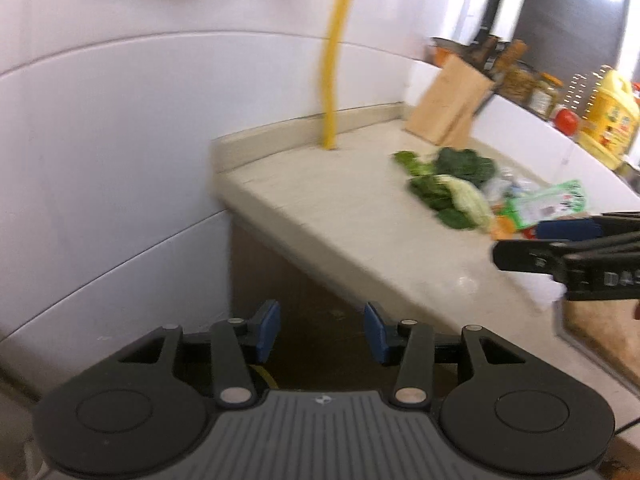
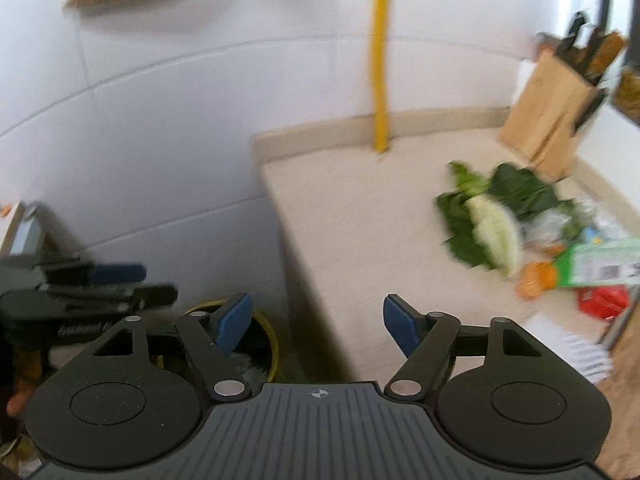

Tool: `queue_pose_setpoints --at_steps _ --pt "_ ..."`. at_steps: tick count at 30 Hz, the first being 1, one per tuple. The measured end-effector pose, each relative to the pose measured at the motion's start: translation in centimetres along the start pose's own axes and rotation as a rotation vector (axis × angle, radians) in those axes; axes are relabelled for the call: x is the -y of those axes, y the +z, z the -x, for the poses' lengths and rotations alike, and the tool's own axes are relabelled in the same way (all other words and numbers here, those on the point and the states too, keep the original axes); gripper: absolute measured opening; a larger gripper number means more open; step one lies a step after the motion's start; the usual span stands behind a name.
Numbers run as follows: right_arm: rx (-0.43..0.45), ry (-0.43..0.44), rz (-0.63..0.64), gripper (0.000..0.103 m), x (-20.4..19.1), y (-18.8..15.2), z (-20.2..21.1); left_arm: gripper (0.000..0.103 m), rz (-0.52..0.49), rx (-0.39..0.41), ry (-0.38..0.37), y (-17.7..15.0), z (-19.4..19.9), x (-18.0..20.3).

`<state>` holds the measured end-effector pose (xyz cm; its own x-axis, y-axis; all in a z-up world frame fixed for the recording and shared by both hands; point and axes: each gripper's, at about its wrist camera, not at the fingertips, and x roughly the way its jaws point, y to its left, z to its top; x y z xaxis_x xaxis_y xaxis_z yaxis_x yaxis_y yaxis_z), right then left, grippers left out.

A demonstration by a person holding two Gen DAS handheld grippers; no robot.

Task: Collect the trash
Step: 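Move both open tools back up to the countertop pile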

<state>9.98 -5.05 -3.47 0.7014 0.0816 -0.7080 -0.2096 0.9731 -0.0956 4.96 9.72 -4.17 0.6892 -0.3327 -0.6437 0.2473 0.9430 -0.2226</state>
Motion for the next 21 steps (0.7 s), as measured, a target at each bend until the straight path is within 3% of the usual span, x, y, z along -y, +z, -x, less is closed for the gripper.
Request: queue_pose_setpoints --at_steps 11,21 --pt "0.015 -0.142 -0.084 0.079 7.0 -0.9 1.5 0.046 -0.156 -0.005 -0.154 3.8 -2.4 8.6" --pt "0.001 -0.237 -0.163 0.079 11.9 -2.4 2.3 0.046 -0.222 -0.058 -0.237 4.9 -5.7 12.9"
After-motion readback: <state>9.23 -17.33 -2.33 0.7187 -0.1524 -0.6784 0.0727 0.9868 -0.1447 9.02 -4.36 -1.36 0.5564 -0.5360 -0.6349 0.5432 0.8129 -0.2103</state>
